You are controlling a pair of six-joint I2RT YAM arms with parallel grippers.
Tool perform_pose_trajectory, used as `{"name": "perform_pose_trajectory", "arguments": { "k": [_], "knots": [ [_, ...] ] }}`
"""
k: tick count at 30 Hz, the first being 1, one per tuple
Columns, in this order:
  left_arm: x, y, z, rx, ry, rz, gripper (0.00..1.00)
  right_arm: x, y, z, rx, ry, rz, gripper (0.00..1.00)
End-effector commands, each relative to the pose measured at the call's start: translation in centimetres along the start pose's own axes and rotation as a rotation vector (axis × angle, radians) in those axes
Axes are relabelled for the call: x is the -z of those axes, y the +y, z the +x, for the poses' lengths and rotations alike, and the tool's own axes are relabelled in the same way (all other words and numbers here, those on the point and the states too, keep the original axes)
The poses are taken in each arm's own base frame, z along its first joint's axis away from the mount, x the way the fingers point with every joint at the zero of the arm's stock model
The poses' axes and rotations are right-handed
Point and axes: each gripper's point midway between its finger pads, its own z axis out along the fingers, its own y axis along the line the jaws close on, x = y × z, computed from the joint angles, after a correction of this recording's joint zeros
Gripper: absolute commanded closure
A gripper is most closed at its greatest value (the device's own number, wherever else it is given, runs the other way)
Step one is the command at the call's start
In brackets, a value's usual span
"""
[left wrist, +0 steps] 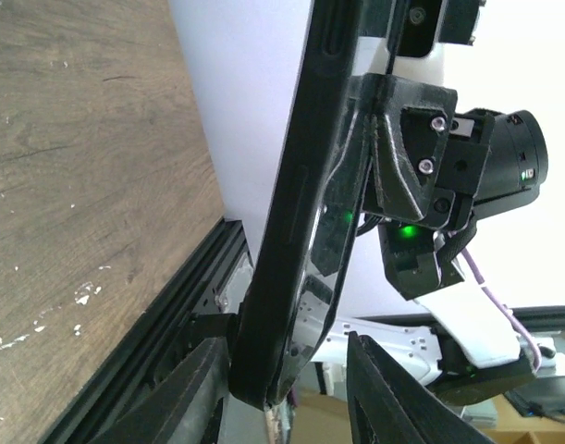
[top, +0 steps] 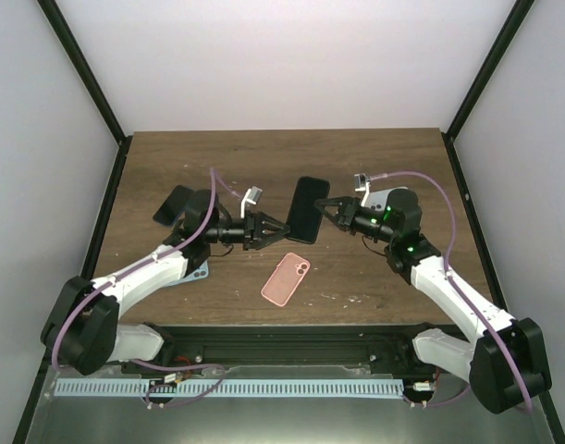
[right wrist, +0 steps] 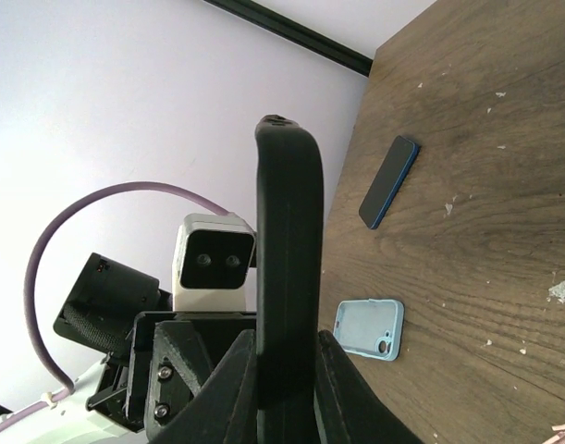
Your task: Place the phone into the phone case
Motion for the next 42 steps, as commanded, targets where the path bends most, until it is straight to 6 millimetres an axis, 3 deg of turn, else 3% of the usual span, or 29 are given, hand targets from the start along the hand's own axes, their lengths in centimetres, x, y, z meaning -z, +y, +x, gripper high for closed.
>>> {"name": "perform_pose_trajectory", "arguments": {
  "k": [1, 5, 9, 17, 21, 25, 28, 30, 34, 36, 42],
  "knots": [
    [-0.3, -0.6, 0.2, -0.021, 0.016, 0.025, 0.68, 0.2, 1.9, -0.9, 0.054, -0.041, -0.052, 0.95],
    [-0.3, -0.2, 0.2, -0.016, 0.010, 0.013, 0.87, 0.2, 1.7, -0.9, 0.054, -0.041, -0.046, 0.95],
    [-0.3, 0.1, 0.1, -0.017, 0.009, -0.004, 1.00, 0.2, 1.3, -0.7, 0.050, -0.036, -0.039, 0.95],
    [-0.2, 0.8, -0.1, -0.032, 0.005, -0.077, 1.00, 0.2, 0.9, -0.8, 0.063, -0.042, -0.014, 0.95],
    [0.3, 1.3, -0.4, -0.058, -0.020, -0.145, 0.82, 0.1, 0.0, -0.9, 0.083, -0.043, 0.030, 0.95],
    [1.1, 1.9, -0.7, -0.101, -0.053, -0.236, 0.52, 0.0, -1.2, -1.0, 0.119, -0.041, 0.093, 0.95],
    [1.8, 2.6, -0.9, -0.144, -0.075, -0.313, 0.32, 0.0, -2.9, -1.0, 0.133, -0.021, 0.148, 0.95],
    [2.4, 3.2, -1.0, -0.164, -0.087, -0.367, 0.24, 0.0, -4.5, -1.0, 0.134, -0.006, 0.182, 0.95],
    [3.2, 4.3, -1.1, -0.193, -0.102, -0.446, 0.21, -0.2, -6.8, 0.3, 0.113, 0.096, 0.159, 0.95],
    [3.3, 4.6, -1.2, -0.191, -0.103, -0.446, 0.25, -0.4, -5.8, 1.2, 0.155, 0.153, 0.066, 0.95],
    [2.3, 0.7, -1.9, -0.300, -0.094, -0.288, 0.33, 0.4, -1.9, 3.6, 0.283, 0.294, -0.138, 0.95]
  ]
}}
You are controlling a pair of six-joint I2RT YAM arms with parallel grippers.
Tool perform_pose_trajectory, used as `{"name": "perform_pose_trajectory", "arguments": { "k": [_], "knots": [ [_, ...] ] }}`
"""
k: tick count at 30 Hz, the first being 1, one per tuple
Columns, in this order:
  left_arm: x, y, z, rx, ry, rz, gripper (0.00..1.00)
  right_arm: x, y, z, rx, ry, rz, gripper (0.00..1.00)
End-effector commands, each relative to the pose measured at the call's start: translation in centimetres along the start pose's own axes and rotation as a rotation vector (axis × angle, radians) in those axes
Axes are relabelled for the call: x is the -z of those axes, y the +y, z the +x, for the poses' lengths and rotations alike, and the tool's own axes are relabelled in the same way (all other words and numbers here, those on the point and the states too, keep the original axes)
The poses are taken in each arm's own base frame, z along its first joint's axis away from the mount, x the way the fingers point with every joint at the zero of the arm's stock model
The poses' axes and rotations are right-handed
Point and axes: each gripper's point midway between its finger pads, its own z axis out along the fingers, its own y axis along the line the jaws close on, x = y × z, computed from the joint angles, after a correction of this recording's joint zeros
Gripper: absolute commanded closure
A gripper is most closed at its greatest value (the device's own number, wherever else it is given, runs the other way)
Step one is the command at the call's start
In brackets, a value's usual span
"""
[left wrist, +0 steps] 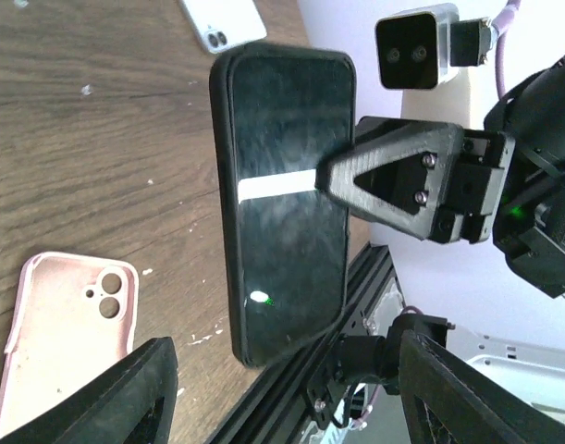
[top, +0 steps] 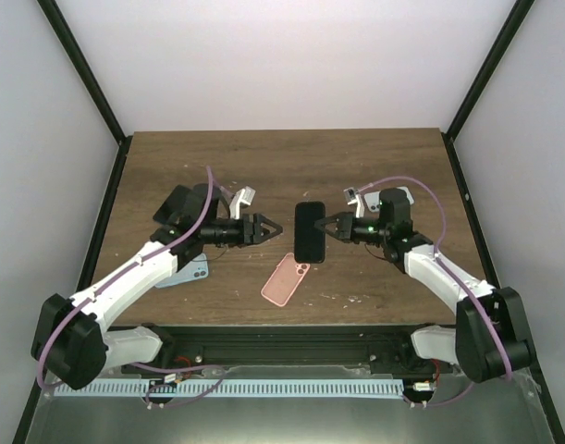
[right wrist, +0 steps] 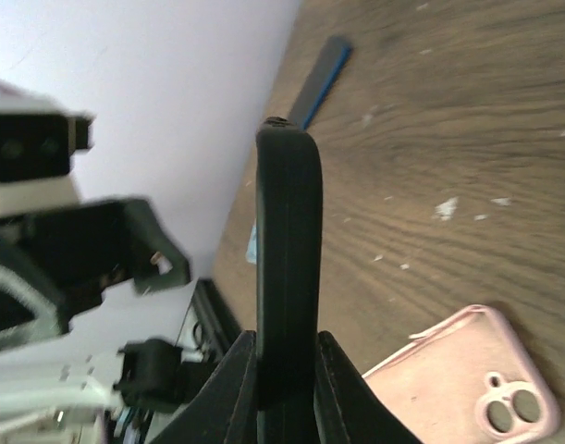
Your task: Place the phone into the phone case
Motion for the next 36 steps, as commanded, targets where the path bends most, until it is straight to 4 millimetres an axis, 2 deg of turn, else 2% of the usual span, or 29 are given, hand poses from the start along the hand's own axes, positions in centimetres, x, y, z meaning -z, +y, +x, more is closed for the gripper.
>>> {"name": "perform_pose_trajectory", "arguments": {
  "k": [1, 6, 10, 16, 22, 29, 36],
  "knots": [
    [0.9, -3.0, -1.8, -0.128, -0.050, 0.087, 0.33, 1.5, 6.8, 0.8, 0.260, 0.083, -0.271, 0.95],
    [1.5, -5.3, -3.0, -0.200, -0.078, 0.150, 0.32, 2.5, 8.6, 2.8, 0.285, 0.142, -0.379, 0.95],
    [1.1, -6.2, -3.0, -0.210, -0.053, 0.215, 0.33, 2.6, 9.6, 3.7, 0.303, 0.159, -0.415, 0.95],
    [0.5, -6.9, -2.5, -0.198, -0.015, 0.302, 0.46, 2.4, 10.7, 4.1, 0.305, 0.172, -0.442, 0.95],
    [0.4, -6.6, -2.6, -0.203, -0.017, 0.292, 0.63, 2.2, 10.8, 3.8, 0.295, 0.166, -0.436, 0.95],
    [0.3, -5.1, -3.1, -0.226, -0.047, 0.182, 1.00, 1.4, 9.9, 3.3, 0.252, 0.162, -0.399, 0.95],
    [0.7, -3.0, -4.1, -0.272, -0.093, 0.013, 1.00, 0.2, 8.4, 3.0, 0.200, 0.166, -0.341, 0.96]
  ]
}}
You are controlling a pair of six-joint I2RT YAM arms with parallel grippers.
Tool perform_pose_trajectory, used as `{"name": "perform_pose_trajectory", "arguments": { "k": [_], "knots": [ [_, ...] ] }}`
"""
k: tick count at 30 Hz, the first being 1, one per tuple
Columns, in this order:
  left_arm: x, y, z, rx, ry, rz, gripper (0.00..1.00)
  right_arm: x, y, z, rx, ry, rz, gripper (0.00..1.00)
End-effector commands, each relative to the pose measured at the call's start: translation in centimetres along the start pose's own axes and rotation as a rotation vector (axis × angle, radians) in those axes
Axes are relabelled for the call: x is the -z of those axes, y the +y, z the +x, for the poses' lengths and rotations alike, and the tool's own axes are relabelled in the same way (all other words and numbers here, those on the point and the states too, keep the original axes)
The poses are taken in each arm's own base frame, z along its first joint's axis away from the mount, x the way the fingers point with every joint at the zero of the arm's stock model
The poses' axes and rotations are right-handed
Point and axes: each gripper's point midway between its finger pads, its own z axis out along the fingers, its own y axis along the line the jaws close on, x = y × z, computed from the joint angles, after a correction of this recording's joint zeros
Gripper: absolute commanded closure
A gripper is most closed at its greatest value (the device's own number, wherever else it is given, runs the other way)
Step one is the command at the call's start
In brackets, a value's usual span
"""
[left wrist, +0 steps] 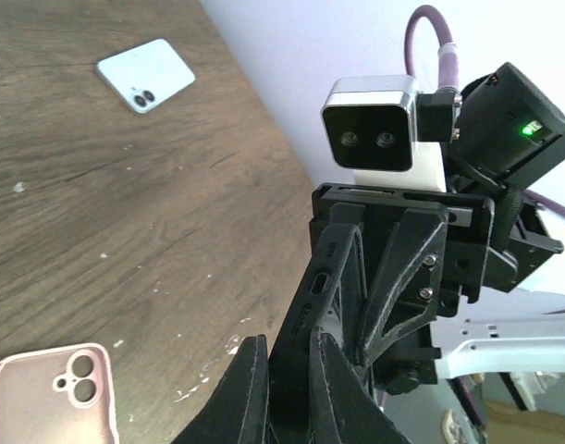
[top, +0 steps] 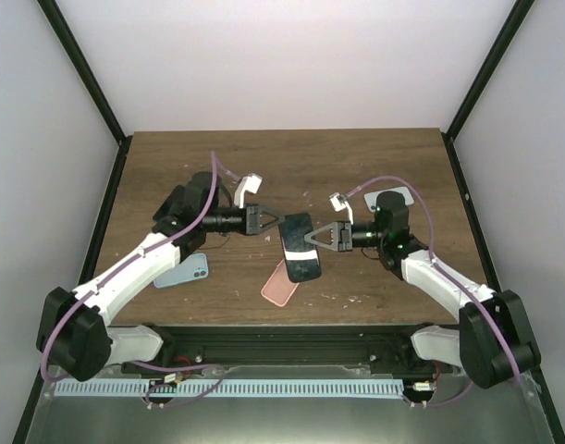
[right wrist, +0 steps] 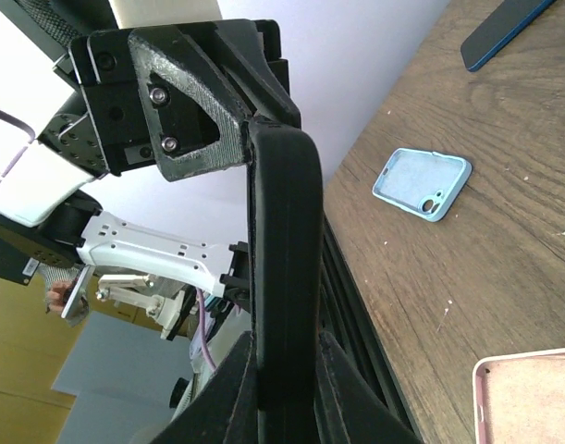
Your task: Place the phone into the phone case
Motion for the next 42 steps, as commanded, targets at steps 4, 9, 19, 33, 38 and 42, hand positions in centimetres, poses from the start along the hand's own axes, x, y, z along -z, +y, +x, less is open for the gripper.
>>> {"name": "perform_pose_trajectory", "arguments": {
  "k": [4, 9, 19, 33, 38, 42],
  "knots": [
    [1.2, 1.3, -1.3, -0.080, -0.045, -0.160, 0.79, -0.5, -0.5, -2.0, 0.028, -0.038, 0.055, 0.96],
    [1.8, 1.2, -1.3, -0.070, -0.059, -0.187, 0.43, -0.6, -1.4, -2.6, 0.031, -0.043, 0.104, 0.96],
    [3.0, 3.8, 0.8, -0.039, -0.020, -0.325, 0.00, 1.3, -8.2, -5.2, -0.052, -0.114, 0.364, 0.95],
    [3.2, 7.8, 4.6, 0.077, 0.078, -0.449, 0.01, 4.9, -20.4, -5.5, -0.213, -0.104, 0.618, 0.94],
    [2.6, 8.1, 5.6, 0.101, 0.100, -0.415, 0.01, 5.5, -22.8, -5.1, -0.255, -0.105, 0.675, 0.89],
    [1.9, 8.5, 6.4, 0.125, 0.143, -0.396, 0.01, 6.2, -24.1, -4.7, -0.270, -0.108, 0.738, 0.77]
  ]
}}
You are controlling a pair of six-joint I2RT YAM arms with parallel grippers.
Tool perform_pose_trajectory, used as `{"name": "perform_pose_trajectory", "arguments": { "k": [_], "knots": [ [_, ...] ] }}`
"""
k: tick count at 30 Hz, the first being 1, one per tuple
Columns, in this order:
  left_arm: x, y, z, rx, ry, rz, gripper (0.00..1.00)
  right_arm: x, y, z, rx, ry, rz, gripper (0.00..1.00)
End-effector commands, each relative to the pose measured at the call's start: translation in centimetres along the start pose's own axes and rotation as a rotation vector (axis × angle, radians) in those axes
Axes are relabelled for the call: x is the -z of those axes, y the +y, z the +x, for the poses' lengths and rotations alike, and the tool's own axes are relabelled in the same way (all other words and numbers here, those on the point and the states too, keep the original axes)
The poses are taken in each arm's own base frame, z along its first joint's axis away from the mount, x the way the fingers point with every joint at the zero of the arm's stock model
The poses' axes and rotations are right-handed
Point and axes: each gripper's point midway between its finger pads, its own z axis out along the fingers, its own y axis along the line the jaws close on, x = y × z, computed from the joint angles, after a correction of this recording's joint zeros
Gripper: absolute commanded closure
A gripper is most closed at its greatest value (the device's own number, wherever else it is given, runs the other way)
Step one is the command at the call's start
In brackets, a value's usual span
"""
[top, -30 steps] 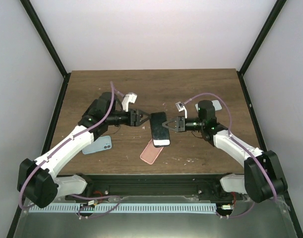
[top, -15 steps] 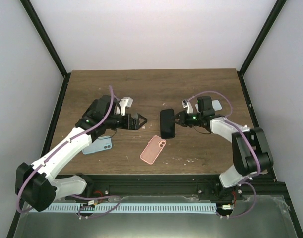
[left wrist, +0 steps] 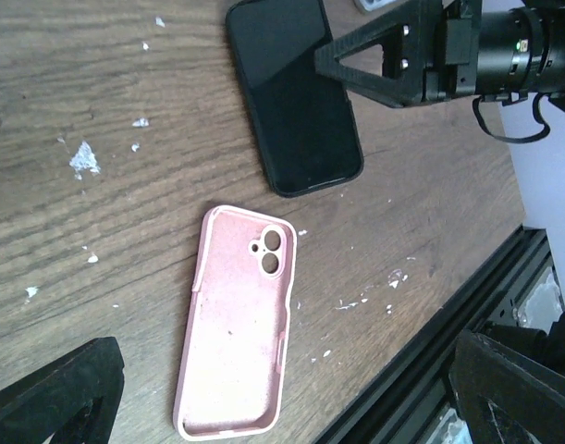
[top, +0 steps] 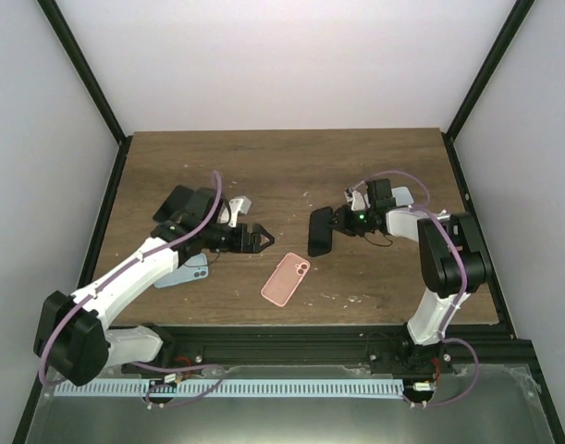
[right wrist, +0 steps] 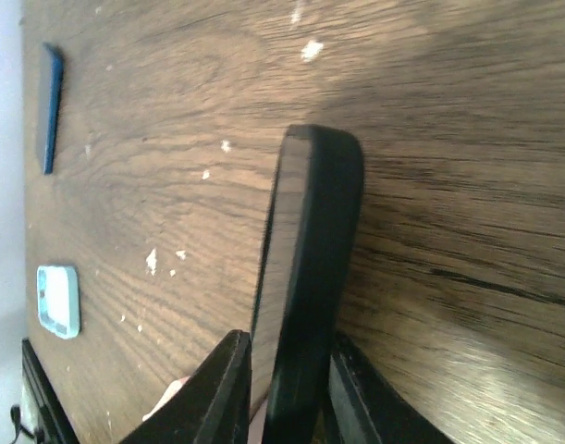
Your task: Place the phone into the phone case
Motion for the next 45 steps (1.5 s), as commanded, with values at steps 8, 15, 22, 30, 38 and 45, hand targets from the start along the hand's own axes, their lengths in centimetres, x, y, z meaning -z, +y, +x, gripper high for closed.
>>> {"name": "perform_pose_trajectory", "arguments": {
  "k": [8, 15, 22, 30, 38, 45],
  "knots": [
    [-2.4, 0.9, 2.0, 0.070, 0.095, 0.040, 0.03, 0.3, -2.4, -1.9, -0.027, -0.057, 0.137, 0.60],
    [-3.6, 1.5, 3.3, 0.112, 0.133, 0.067, 0.05, 2.8, -3.3, -3.3, -0.104, -0.144, 0.285, 0.45],
    [-4.2, 1.8, 3.9, 0.123, 0.155, 0.072, 0.05, 6.7, -6.5, -5.6, -0.307, -0.288, 0.547, 0.09],
    [-4.2, 1.9, 4.5, 0.119, 0.163, 0.085, 0.06, 11.8, -10.5, -8.1, -0.592, -0.399, 0.811, 0.03],
    [-4.1, 1.4, 4.2, 0.110, 0.161, 0.103, 0.06, 13.1, -14.5, -9.1, -0.873, -0.368, 0.933, 0.01],
    [-4.0, 1.2, 3.9, 0.096, 0.154, 0.104, 0.06, 11.8, -15.9, -12.0, -0.955, -0.348, 0.931, 0.01]
  ]
}}
